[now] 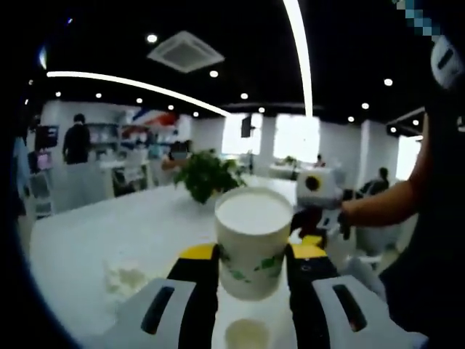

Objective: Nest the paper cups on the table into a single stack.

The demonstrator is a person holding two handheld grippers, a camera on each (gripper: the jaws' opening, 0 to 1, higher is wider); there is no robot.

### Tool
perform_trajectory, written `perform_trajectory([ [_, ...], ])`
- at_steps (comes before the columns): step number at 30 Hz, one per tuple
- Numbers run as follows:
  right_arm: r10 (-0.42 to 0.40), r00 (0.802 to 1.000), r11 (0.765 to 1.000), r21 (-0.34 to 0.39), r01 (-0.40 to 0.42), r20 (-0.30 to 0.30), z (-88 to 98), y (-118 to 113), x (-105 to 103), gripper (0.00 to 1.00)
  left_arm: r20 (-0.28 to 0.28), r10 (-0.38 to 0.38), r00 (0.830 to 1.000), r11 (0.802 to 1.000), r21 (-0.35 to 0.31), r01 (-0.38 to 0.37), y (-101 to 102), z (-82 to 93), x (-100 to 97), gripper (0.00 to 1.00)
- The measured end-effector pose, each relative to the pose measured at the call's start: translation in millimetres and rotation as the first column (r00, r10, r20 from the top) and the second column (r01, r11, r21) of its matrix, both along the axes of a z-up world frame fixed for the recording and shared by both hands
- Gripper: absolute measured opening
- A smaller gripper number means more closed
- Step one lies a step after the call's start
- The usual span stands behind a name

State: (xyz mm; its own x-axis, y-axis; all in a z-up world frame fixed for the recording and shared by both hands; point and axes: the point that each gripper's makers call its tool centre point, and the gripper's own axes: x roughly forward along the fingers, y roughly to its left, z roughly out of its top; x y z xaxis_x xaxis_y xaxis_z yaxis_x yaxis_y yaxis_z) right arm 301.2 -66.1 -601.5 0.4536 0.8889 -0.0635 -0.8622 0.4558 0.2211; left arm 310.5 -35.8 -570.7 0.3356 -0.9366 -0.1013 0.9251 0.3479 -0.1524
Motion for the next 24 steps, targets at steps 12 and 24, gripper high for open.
perform_trajectory([
  [12,0.148,0.988,0.982,0.124,-0.143,-0.034,36.5,16,-18,0.26,-0.023,-0.037,0.999,0.992,-0.125,0.034,10,15.7,-11.8,0.34],
  [24,0.272,0.959,0.952,0.166,-0.256,-0.080,46.1,21,-37,0.07,-0.007,-0.109,0.994,0.991,-0.080,0.108,19,11.0,-28.5,0.35],
])
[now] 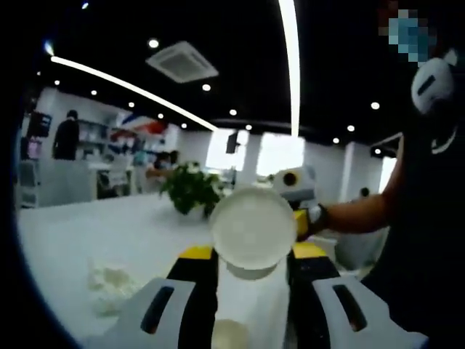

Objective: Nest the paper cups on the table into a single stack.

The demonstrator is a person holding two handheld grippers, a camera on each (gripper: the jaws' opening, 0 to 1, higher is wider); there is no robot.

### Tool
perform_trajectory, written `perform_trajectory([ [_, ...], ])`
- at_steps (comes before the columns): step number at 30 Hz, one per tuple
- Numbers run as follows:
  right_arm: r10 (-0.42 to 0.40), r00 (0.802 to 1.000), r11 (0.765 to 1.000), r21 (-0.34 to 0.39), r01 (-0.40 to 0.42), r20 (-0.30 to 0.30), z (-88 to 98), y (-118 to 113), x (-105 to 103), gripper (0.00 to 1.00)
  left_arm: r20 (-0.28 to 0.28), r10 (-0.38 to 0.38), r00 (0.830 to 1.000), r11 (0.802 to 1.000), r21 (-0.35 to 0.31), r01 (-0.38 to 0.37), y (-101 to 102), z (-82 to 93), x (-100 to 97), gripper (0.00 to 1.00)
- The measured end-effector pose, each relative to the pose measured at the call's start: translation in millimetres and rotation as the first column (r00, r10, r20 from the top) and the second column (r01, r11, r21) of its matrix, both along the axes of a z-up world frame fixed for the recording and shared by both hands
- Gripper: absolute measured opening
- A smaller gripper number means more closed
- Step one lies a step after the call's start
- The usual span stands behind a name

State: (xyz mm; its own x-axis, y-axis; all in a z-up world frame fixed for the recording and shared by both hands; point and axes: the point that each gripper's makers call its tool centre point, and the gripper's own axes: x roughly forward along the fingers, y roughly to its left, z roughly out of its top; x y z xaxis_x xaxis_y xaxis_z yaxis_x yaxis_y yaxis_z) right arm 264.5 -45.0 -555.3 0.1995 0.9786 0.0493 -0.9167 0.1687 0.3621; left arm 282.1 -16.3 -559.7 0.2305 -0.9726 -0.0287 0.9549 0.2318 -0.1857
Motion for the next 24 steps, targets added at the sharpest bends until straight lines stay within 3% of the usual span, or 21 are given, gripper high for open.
perform_trajectory([
  [9,0.056,0.998,0.997,0.056,-0.054,-0.028,19.8,5,-9,0.01,0.019,0.000,1.000,1.000,0.015,0.000,1,-2.1,-3.2,0.35],
  [17,0.087,0.996,0.995,0.053,-0.086,-0.011,33.3,9,-14,0.00,0.013,0.023,1.000,0.999,0.044,-0.024,3,-5.1,0.3,0.37],
  [22,0.087,0.995,0.995,-0.043,-0.085,0.048,38.1,8,-12,0.00,-0.003,0.068,0.998,0.994,0.082,-0.068,9,-11.8,7.3,0.51],
  [24,0.085,0.994,0.994,-0.075,-0.079,0.074,41.3,7,-10,0.00,0.002,0.107,0.994,0.989,0.103,-0.107,14,-16.3,13.6,0.63],
])
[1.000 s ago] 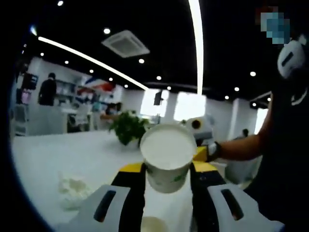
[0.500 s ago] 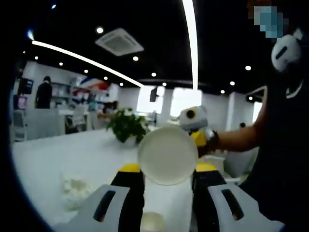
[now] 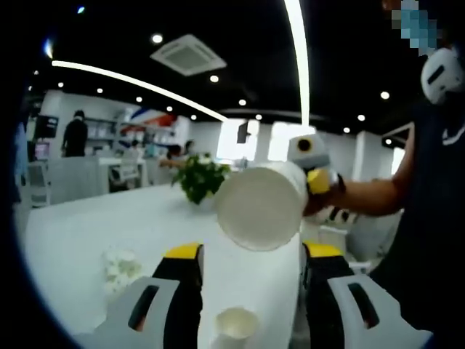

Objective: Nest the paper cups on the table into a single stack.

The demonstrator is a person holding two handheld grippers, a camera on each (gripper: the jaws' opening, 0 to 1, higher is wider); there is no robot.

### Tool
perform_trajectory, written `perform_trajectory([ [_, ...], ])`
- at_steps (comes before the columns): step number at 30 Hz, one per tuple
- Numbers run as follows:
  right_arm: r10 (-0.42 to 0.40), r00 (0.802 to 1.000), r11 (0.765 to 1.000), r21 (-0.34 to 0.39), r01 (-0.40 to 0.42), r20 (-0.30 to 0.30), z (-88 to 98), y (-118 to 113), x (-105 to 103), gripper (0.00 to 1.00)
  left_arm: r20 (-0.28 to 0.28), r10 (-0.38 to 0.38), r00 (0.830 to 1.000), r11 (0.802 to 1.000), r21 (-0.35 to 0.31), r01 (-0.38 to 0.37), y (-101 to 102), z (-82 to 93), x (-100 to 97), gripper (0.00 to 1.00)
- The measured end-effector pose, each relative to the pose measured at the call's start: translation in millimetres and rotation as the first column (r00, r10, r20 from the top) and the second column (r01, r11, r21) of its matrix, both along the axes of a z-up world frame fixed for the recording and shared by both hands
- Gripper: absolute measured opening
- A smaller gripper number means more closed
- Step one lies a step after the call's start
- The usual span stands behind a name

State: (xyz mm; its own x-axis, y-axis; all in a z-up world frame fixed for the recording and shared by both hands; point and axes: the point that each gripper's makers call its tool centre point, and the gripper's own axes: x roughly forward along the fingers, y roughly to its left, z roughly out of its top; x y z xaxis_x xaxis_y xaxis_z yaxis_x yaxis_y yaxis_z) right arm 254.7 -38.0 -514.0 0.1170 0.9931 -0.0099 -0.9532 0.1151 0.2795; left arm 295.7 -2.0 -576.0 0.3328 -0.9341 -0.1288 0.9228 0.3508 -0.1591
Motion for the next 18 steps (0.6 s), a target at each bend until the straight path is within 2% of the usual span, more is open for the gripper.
perform_trajectory([
  [3,-0.007,1.000,0.999,-0.047,0.009,0.030,6.6,-2,6,0.00,0.009,0.076,0.997,0.996,0.048,-0.076,9,-9.8,13.2,0.88],
  [4,-0.004,0.999,0.998,-0.062,0.006,0.039,9.0,-3,7,0.00,0.019,0.102,0.995,0.992,0.070,-0.103,12,-13.7,17.3,0.93],
  [6,-0.004,0.999,0.995,-0.098,0.009,0.052,15.3,-5,11,0.00,0.023,0.130,0.991,0.988,0.085,-0.131,17,-17.7,21.8,0.97],
  [8,-0.004,0.998,0.986,-0.168,0.015,0.064,17.8,-7,15,0.00,0.021,0.169,0.985,0.978,0.121,-0.170,26,-26.2,27.1,0.98],
  [10,0.004,0.998,0.967,-0.255,0.014,0.070,18.1,-8,19,0.00,0.041,0.197,0.980,0.963,0.180,-0.201,40,-37.6,31.0,0.98],
  [11,0.005,0.996,0.950,-0.312,0.022,0.086,18.9,-7,22,0.00,0.040,0.216,0.976,0.954,0.202,-0.219,45,-42.2,32.3,0.98],
  [14,0.030,0.992,0.900,-0.436,0.026,0.123,21.1,-3,28,0.00,0.008,0.237,0.972,0.954,0.186,-0.234,59,-47.2,29.3,0.98],
  [16,0.064,0.988,0.872,-0.489,0.014,0.142,22.9,-1,27,0.00,0.008,0.261,0.965,0.945,0.200,-0.257,71,-52.6,30.3,0.98],
  [18,0.076,0.986,0.833,-0.552,0.020,0.151,22.7,1,29,0.00,0.005,0.271,0.963,0.942,0.204,-0.266,78,-55.1,31.1,0.98],
])
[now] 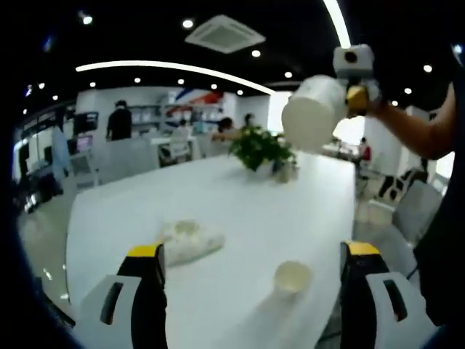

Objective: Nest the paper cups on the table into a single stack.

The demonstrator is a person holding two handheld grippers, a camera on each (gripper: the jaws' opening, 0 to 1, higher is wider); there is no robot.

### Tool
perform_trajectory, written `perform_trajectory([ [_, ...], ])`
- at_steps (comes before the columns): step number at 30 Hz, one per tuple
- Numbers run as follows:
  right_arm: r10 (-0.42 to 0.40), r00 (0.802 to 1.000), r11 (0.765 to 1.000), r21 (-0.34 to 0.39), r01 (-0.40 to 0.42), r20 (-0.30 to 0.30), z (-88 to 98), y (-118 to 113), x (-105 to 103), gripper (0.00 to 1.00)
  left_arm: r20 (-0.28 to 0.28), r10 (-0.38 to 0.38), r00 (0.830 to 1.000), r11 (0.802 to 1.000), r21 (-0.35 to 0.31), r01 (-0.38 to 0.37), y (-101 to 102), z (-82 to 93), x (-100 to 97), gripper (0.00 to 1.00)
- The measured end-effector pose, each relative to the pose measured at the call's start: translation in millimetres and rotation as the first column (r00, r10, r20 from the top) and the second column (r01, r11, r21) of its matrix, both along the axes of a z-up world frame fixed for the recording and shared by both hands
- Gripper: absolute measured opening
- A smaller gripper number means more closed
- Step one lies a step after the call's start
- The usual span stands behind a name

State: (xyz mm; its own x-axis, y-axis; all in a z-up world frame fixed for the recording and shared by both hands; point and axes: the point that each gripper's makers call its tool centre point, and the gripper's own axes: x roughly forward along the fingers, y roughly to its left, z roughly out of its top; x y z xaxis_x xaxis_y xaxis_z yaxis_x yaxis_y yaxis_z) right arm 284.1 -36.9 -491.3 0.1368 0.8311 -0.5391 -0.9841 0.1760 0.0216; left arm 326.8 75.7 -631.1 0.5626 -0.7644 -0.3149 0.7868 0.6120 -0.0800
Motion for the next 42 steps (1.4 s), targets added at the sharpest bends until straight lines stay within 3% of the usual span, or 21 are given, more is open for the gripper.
perform_trajectory([
  [5,0.041,0.999,0.978,-0.204,-0.034,0.028,-6.8,5,-2,0.00,0.030,0.023,0.999,0.998,0.064,-0.025,16,-9.8,5.8,0.98],
  [8,0.063,0.998,0.946,-0.318,-0.057,0.007,-11.9,10,-6,0.00,0.026,0.037,0.999,0.997,0.062,-0.039,23,-10.9,6.7,0.98],
  [10,0.100,0.995,0.904,-0.419,-0.088,0.005,-14.3,16,-11,0.00,0.045,0.041,0.998,0.996,0.082,-0.045,29,-14.0,8.2,0.98],
  [13,0.118,0.993,0.852,-0.514,-0.104,-0.005,-17.7,17,-13,0.00,0.048,0.054,0.997,0.994,0.090,-0.058,35,-20.8,13.4,0.98],
  [15,0.113,0.994,0.794,-0.601,-0.088,0.004,-21.2,14,-10,0.00,0.032,0.075,0.997,0.994,0.082,-0.077,36,-24.4,16.9,0.98],
  [17,0.113,0.994,0.750,-0.656,-0.087,-0.003,-24.6,10,-11,0.00,0.035,0.101,0.994,0.992,0.072,-0.103,36,-22.9,19.3,0.98],
  [18,0.102,0.995,0.741,-0.667,-0.083,-0.010,-25.7,10,-11,0.00,0.040,0.122,0.992,0.991,0.057,-0.124,36,-20.5,21.8,0.98],
  [22,0.095,0.995,0.721,-0.687,-0.084,-0.022,-33.1,13,-10,0.00,0.069,0.150,0.986,0.987,0.050,-0.154,33,-17.5,24.2,0.98],
  [24,0.085,0.996,0.703,-0.707,-0.078,-0.025,-36.9,11,-10,0.00,0.070,0.156,0.985,0.985,0.058,-0.160,31,-19.3,23.3,0.98],
  [30,0.071,0.997,0.684,-0.726,-0.079,-0.042,-43.7,10,-10,0.00,0.060,0.158,0.986,0.984,0.078,-0.162,34,-27.0,17.6,0.98],
  [35,0.060,0.997,0.681,-0.728,-0.075,-0.047,-48.0,8,-7,0.00,0.040,0.168,0.985,0.984,0.048,-0.170,38,-28.6,17.4,0.98],
  [42,0.044,0.998,0.688,-0.722,-0.066,-0.049,-55.4,9,-3,0.00,0.026,0.178,0.984,0.982,0.064,-0.180,41,-33.3,19.6,0.98],
])
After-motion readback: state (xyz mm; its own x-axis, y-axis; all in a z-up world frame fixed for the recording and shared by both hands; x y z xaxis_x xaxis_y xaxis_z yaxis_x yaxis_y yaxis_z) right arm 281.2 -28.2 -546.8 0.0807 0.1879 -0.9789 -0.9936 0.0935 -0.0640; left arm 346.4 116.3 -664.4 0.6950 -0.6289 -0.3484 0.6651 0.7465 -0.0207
